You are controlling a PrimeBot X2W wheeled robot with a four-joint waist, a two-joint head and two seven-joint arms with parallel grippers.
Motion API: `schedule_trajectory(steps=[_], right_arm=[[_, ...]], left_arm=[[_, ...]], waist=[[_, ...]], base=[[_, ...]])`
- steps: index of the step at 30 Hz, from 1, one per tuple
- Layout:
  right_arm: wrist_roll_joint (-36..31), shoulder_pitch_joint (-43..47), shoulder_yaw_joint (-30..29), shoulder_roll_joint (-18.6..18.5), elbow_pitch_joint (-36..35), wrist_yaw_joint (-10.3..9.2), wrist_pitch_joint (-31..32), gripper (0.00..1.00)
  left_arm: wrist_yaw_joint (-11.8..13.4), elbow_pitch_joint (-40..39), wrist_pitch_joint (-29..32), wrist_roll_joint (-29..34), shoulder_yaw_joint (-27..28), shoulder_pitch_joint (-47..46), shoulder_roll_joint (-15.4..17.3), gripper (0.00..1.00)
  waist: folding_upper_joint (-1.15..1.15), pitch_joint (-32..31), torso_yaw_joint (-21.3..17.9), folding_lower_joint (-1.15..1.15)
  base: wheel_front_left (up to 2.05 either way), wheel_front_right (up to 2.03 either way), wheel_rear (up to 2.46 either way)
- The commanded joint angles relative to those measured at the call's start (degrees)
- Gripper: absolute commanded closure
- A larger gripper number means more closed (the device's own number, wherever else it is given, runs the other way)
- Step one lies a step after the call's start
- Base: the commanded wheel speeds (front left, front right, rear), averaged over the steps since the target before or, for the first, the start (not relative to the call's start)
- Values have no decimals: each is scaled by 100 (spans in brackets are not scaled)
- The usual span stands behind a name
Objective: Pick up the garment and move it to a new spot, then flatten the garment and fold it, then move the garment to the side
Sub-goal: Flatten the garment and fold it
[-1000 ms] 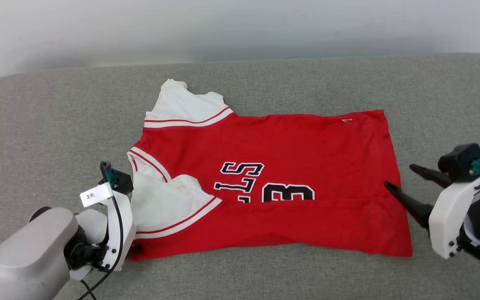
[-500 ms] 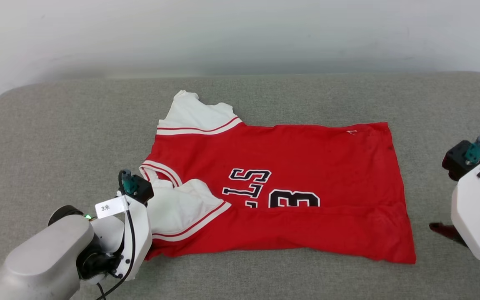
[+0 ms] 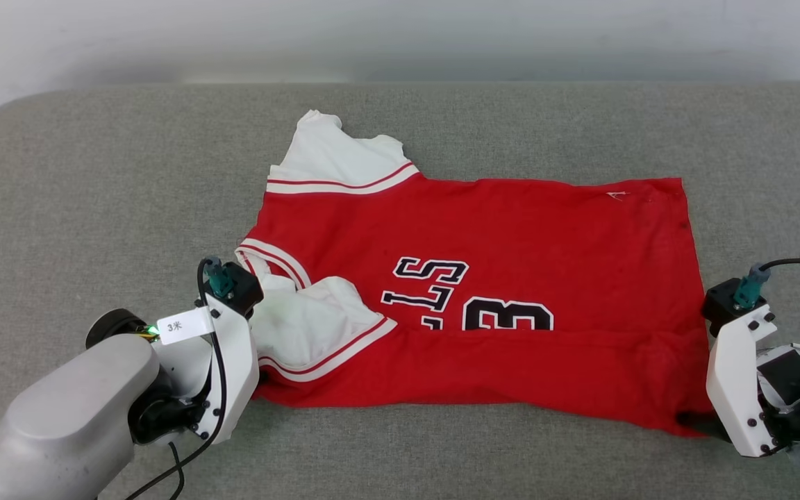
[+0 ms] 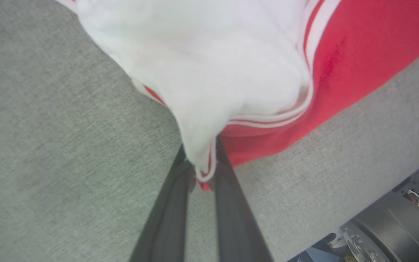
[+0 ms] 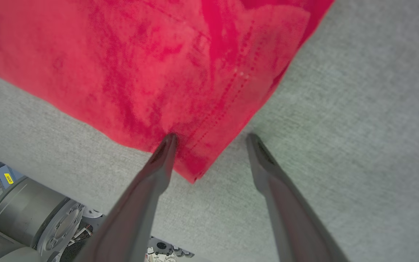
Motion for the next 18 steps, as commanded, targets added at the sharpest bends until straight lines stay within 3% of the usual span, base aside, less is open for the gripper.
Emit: schedule_trajectory(steps=[1,6,7,8,18], right_arm=[[21,153,103,111,80,0,-33,0],[116,241,379,407,224,9,-278,0],[125,209,392,400,236,9,-349,96],[142,171,405,368,246,9,-408,100],[412,15,434,-446,-244,-1,-945,100]], left_arm=[[1,-7,-38,1,-20,-81,-1,100],[1,41,-106,-33,-103,-87,10,100],[1,54,-126,-42,-119,-73,9,100],[1,70,-137,-55,-134,-50,9,100],[1,-70,-294,-279,-242,262,262,100]], waist=[[0,51,11,0],[0,85,1,0],[0,73,-5,0],[0,45,-12,0],[0,-541,-63,0]], base=[[0,0,0],[0,0,0],[0,0,0],[0,0,0],[0,0,0]])
